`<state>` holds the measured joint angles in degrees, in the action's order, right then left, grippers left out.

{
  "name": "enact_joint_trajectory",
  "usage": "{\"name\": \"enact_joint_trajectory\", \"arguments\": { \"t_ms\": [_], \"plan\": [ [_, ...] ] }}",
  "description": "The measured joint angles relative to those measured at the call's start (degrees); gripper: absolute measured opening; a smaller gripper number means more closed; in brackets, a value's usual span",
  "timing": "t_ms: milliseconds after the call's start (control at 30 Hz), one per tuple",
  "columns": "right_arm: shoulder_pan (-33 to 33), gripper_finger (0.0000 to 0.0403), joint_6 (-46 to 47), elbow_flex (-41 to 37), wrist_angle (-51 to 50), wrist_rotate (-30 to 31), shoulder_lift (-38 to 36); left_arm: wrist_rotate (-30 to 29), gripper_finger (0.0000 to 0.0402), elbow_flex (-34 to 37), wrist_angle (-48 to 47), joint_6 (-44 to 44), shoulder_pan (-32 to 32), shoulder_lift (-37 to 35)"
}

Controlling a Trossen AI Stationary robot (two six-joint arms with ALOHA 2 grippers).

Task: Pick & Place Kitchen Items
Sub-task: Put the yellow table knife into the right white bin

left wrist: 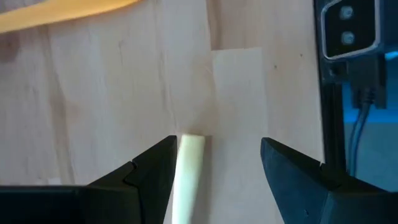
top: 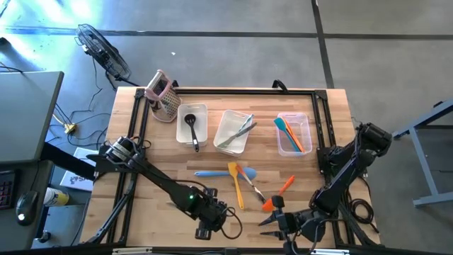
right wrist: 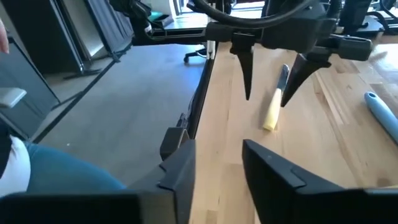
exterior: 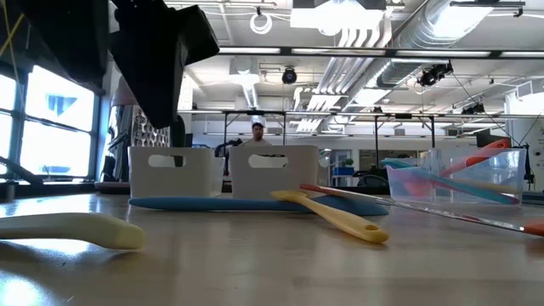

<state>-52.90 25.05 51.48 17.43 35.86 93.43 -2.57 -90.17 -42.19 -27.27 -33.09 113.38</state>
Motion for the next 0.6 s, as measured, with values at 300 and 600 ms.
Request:
{"name": "enact_joint_trajectory", "arguments": {
  "t_ms": [300, 600],
  "plan": [
    [-0.37, 0.0173, 0.08, 0.0, 0.14, -0.68, 0.71, 0.02, 0.0228, 0.0, -3.42, 0.93, -2.0, 0.0],
    [1.17, 0.0173, -0.7, 0.0, 6.43, -4.77, 6.59, -6.43, 0.0228, 0.02, -3.22, 2.2, -5.04, 1.39]
  ]
}}
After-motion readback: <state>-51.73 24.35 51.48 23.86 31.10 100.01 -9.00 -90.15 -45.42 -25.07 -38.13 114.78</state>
